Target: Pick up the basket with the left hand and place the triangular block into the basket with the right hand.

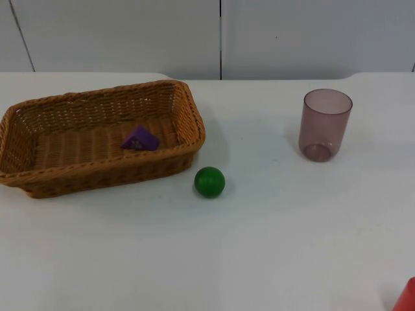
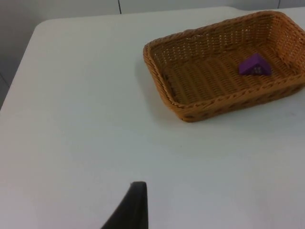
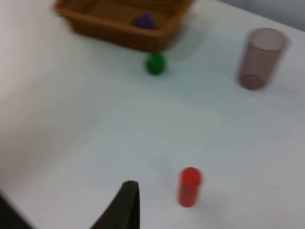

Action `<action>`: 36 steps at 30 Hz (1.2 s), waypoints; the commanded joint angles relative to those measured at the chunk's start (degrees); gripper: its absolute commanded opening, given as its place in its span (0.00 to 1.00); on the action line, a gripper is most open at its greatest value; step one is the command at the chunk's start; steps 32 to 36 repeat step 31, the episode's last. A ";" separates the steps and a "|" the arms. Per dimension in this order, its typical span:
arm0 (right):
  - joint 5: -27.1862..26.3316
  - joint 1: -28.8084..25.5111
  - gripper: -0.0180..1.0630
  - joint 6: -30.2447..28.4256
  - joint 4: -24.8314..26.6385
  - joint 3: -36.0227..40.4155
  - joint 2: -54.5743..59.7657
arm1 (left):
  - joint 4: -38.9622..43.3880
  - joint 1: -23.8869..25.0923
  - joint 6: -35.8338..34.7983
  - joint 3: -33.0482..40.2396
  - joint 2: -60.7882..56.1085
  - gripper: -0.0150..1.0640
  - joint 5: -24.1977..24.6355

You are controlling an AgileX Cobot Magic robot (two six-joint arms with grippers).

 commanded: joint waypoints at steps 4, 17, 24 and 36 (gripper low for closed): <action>-0.76 -17.29 0.99 -0.46 0.16 0.14 -0.16 | -0.44 -0.34 -0.29 0.24 -0.28 0.99 -0.20; -0.76 -34.76 0.99 -0.46 0.16 0.14 -0.16 | -0.44 -0.34 -0.29 0.24 -0.28 0.99 -0.20; -0.76 -34.76 0.99 -0.46 0.16 0.14 -0.16 | -0.44 -0.34 -0.29 0.24 -0.28 0.99 -0.20; -0.76 -34.76 0.99 -0.35 0.16 0.14 -0.16 | -0.44 1.09 -0.29 0.24 -0.28 0.99 -0.20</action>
